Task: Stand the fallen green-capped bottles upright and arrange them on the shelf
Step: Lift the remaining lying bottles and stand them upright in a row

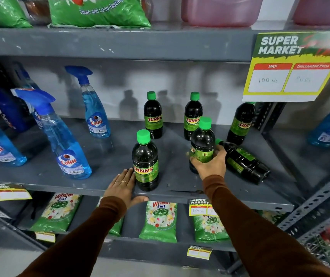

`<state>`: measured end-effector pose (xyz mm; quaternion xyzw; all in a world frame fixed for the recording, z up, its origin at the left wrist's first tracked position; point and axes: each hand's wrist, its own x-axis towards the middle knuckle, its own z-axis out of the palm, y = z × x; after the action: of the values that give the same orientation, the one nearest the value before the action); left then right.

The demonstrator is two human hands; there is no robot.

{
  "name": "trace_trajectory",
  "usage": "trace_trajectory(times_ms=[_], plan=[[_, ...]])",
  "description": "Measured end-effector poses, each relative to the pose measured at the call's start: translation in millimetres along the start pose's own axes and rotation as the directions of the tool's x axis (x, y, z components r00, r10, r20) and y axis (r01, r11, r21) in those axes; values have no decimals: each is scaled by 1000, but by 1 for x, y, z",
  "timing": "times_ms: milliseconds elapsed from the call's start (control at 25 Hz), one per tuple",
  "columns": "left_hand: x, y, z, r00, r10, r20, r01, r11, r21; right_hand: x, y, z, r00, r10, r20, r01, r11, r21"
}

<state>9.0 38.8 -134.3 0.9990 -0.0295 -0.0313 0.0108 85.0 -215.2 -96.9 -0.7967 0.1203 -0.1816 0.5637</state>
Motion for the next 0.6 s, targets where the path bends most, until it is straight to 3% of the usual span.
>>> trace_trajectory(times_ms=[120,280,360,480,600], plan=[[1,-1,1,1000,1,2,-1,1000,-3,-1,-3,-2,996,45,78,-53,993,104],[0,-1,1,1000,0,10,0,1000,-13,-9,-8,12,995,-45,-92,30,988,-154],[1,-2,1,1000,1,15,0,1000,-17,-8,-7,10,992,-56,-116,41,991,-130],[1,-2,1,1000,9,10,-9,1000,-17,-9,-9,4,1000,-7,11,7,1000,31],[1,-1,1,1000,6,8,-5,1000,-22,-10,-11,6,998,18,56,-20,999,42]])
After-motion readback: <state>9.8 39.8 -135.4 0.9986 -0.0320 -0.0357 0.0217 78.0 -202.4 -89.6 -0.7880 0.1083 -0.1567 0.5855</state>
